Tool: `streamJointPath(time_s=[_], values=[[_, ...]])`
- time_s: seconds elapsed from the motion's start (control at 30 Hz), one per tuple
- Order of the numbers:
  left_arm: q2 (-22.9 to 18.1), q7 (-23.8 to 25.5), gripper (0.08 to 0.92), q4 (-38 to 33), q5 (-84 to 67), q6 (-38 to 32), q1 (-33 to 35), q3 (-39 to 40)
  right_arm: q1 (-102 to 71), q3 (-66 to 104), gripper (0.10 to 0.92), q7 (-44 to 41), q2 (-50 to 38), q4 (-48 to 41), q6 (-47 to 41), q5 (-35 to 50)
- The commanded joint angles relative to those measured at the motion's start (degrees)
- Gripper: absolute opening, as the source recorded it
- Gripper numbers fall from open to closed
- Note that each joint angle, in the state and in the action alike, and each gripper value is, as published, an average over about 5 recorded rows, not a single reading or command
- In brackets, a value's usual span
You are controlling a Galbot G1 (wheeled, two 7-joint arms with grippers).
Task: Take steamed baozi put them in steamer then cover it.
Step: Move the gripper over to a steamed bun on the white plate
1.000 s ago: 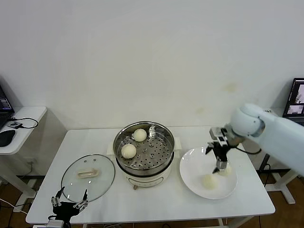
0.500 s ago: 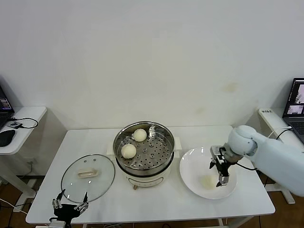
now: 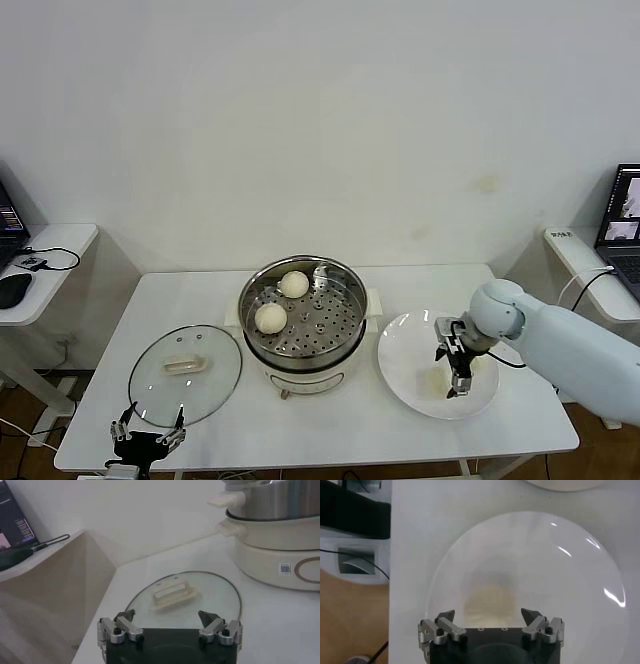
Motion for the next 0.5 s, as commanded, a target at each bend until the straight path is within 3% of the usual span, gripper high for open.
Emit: streamJointPath(time_s=[0.03,0.5], values=[[0.05,0.01,0.823,0.34,0.06,-0.01,-0.02,-0.01,-1.35,0.56,0.823,1.61,1.07,-1.33,0.09,-0.61],[0.05,0.00,0.823,0.73,0.09,-0.03,-0.12,0.01,-1.94,0.57,0.820,1.64,1.07,-1.85,-0.06,-0.97]])
